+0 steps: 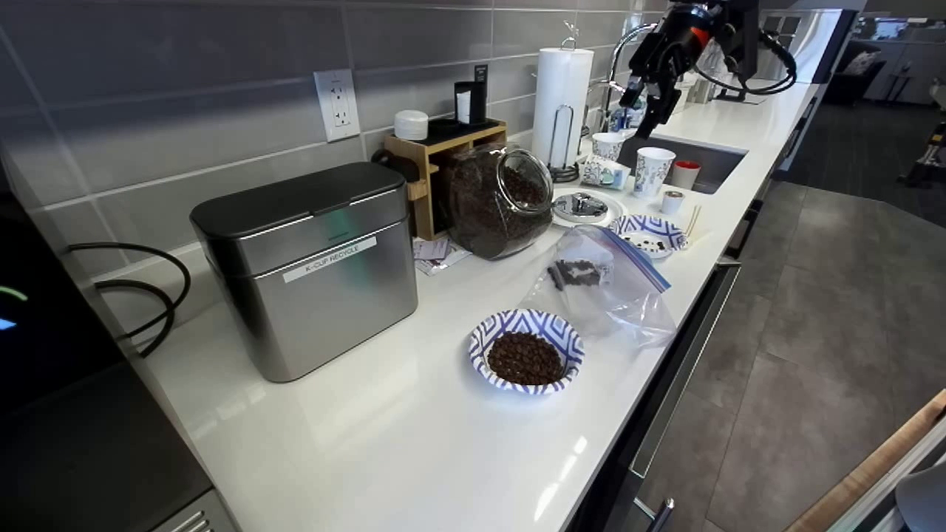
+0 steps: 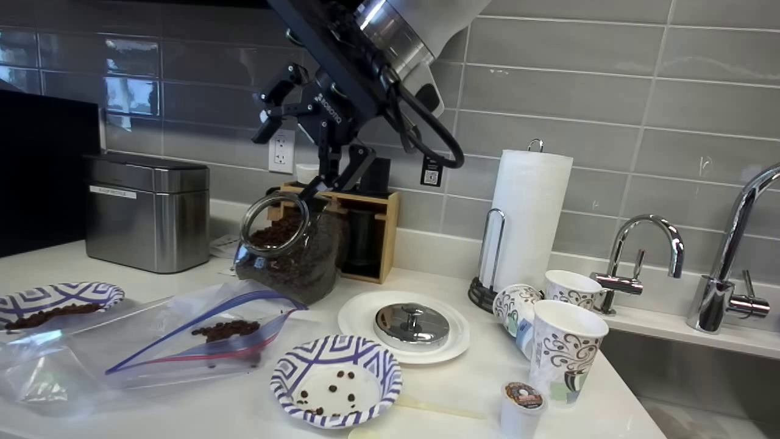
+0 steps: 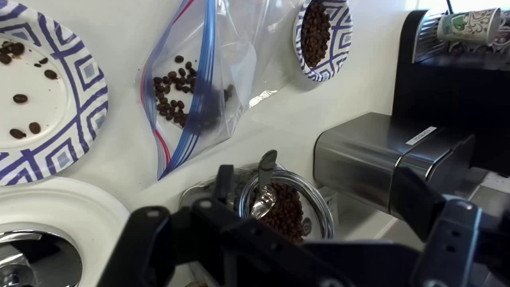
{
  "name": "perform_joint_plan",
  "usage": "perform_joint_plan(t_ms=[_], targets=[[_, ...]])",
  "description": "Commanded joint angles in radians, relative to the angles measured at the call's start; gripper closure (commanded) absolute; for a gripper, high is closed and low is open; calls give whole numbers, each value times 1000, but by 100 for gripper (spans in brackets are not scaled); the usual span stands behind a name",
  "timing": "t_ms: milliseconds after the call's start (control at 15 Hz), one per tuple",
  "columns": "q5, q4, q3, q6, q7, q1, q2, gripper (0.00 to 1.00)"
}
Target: Put some of the contents in the jar on the plate
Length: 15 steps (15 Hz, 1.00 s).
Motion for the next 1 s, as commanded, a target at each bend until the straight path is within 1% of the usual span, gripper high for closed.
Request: perform_joint_plan(t_ms=[0, 400, 467, 933], targets=[[-59, -100, -2, 76, -48, 21, -91, 0], [-148, -160, -2, 147, -85, 46, -152, 0], [-114, -100, -11, 100, -68, 42, -103, 0], [-116, -101, -13, 104, -69, 43, -106, 0]])
